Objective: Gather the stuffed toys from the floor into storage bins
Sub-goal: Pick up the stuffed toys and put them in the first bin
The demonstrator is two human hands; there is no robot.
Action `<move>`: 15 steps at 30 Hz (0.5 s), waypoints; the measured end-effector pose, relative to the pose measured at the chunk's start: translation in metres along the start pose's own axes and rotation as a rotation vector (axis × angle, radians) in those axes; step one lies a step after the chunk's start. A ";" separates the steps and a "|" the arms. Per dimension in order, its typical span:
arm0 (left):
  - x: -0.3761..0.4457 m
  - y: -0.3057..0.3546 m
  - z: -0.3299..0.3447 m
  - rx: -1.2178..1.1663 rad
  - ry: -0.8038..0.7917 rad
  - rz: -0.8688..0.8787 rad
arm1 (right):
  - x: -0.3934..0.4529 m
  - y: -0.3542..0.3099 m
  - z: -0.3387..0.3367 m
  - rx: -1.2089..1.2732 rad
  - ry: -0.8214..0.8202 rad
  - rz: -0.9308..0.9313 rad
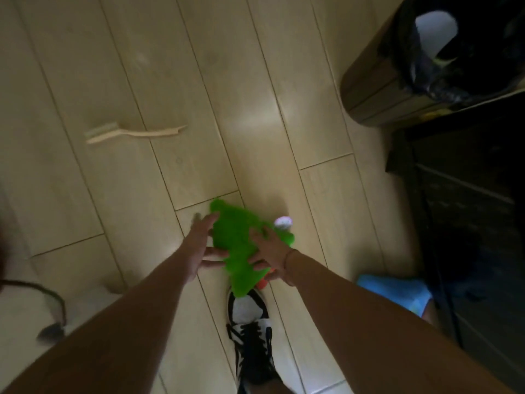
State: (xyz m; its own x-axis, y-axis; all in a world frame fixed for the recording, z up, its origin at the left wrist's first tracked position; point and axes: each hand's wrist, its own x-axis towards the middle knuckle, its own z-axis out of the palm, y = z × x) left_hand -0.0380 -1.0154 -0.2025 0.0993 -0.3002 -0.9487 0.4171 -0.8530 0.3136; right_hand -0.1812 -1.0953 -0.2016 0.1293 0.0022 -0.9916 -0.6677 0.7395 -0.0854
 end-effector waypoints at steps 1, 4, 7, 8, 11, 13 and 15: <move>-0.010 0.001 0.009 -0.025 -0.032 -0.013 | -0.006 0.006 -0.001 0.040 0.006 0.016; -0.058 0.000 0.039 -0.191 -0.107 -0.008 | -0.034 0.028 -0.006 0.449 -0.012 -0.002; -0.126 -0.004 0.055 -0.239 -0.069 0.048 | -0.095 0.036 -0.004 0.672 0.020 -0.199; -0.147 -0.009 0.054 -0.240 -0.041 0.094 | -0.117 0.036 0.000 0.616 0.060 -0.248; -0.216 -0.018 0.033 -0.213 0.005 0.118 | -0.192 0.023 0.027 0.333 0.200 -0.363; -0.260 -0.029 0.000 0.024 0.106 0.384 | -0.242 0.007 0.059 0.158 0.225 -0.441; -0.305 -0.027 -0.050 0.264 0.306 0.718 | -0.284 -0.006 0.093 -0.116 0.254 -0.525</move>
State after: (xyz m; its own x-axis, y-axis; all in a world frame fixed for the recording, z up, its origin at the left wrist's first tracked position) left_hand -0.0345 -0.8799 0.0762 0.5193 -0.7136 -0.4702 -0.0639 -0.5811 0.8113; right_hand -0.1457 -1.0377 0.0892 0.2947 -0.5157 -0.8045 -0.6395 0.5192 -0.5670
